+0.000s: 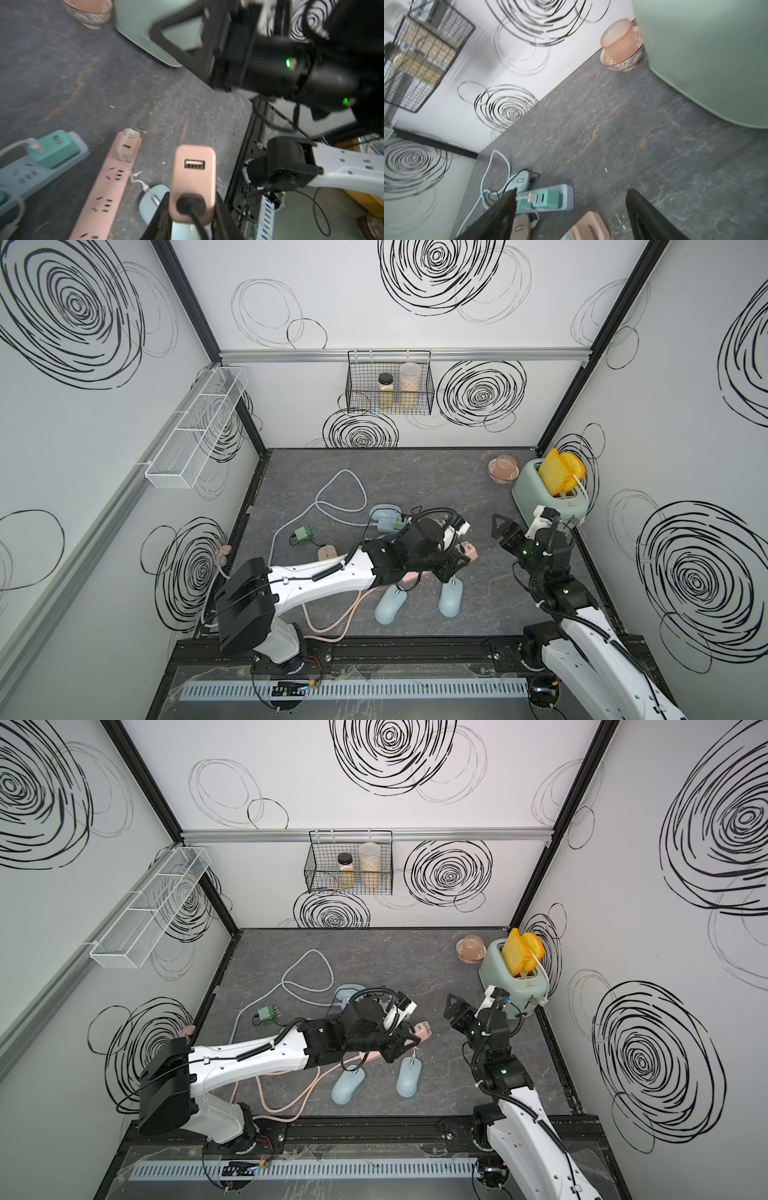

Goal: Unplug the wireless mouse
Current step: Place the plug at the center of the board.

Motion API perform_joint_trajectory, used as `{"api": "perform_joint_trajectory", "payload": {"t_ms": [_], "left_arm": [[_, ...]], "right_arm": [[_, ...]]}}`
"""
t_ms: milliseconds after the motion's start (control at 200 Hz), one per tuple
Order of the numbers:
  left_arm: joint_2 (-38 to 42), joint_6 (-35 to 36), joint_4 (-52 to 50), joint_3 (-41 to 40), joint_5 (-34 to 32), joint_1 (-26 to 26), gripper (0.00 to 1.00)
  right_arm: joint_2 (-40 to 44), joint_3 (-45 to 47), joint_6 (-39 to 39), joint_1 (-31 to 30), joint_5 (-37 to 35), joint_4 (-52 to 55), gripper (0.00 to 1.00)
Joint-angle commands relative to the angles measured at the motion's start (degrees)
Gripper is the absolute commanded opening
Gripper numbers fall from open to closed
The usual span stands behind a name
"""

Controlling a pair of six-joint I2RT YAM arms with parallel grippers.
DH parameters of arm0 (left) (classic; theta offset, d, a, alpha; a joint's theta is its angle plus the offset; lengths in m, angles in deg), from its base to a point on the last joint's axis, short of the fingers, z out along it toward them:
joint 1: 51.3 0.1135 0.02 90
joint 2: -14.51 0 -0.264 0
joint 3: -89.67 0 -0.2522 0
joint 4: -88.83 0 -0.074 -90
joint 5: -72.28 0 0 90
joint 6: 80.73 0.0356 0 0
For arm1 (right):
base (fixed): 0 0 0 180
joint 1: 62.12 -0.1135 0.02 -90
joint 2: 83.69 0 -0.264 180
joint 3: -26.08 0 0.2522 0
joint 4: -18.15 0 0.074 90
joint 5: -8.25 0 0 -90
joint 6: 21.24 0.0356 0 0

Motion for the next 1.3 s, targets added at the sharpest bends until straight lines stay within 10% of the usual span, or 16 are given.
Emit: {"api": "perform_joint_trajectory", "payload": {"t_ms": [0,700,900,1296], "left_arm": [[-5.32,-2.37,3.79,2.41,6.09,-3.35,0.0],[-40.32,-0.4,-12.64,36.77,17.24,-0.88,0.0],[-44.85,0.7,-17.02,42.0,15.07,-0.21,0.44],[-39.48,-0.67,-13.45,38.93,12.71,1.06,0.78]], "right_arm": [[-0.45,-2.62,-0.94,4.95,5.38,3.6,0.85],[3.98,-3.03,-4.34,6.69,-1.16,10.55,0.84],[3.73,-2.64,-4.52,6.68,-1.45,11.26,0.85],[3.63,-2.49,-4.54,6.65,-1.87,11.53,0.88]]}}
